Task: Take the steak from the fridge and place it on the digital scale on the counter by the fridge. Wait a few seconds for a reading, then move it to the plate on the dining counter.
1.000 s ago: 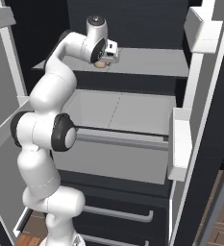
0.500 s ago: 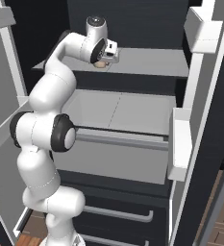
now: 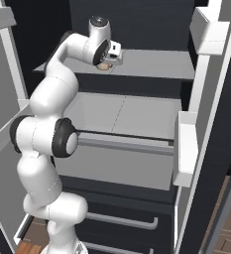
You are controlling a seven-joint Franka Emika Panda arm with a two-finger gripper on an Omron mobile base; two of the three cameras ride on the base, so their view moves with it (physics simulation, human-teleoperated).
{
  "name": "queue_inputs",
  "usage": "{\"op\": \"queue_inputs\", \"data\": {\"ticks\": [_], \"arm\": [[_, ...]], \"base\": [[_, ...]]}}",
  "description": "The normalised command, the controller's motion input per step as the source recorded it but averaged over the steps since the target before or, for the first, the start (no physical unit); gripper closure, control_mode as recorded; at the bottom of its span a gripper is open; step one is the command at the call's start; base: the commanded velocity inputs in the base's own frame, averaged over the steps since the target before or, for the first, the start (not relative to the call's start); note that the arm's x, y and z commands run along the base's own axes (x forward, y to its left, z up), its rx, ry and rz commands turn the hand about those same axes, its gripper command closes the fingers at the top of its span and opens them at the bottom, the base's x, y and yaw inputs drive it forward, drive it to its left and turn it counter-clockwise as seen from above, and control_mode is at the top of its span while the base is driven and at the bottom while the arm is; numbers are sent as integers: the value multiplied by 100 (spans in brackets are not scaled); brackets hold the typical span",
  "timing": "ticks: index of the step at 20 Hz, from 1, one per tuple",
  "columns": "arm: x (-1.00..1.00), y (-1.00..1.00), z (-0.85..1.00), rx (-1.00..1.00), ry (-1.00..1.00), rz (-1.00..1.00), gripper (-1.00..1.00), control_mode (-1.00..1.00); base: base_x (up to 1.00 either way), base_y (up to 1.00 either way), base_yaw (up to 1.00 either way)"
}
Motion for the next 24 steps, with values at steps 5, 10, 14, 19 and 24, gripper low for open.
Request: {"op": "queue_inputs", "data": {"ticks": [5,10,14,19,24], "arm": [[-81,-43,0,14,-15,0,100,-100],[-100,-51,0,16,-23,0,100,-100],[-100,-29,0,1,-14,0,100,-100],[-100,-14,0,0,-9,0,100,-100],[-100,-8,0,-7,-1,0,100,-100]], "base": [[0,0,0],[0,0,0],[0,0,0],[0,0,0],[0,0,0]]}}
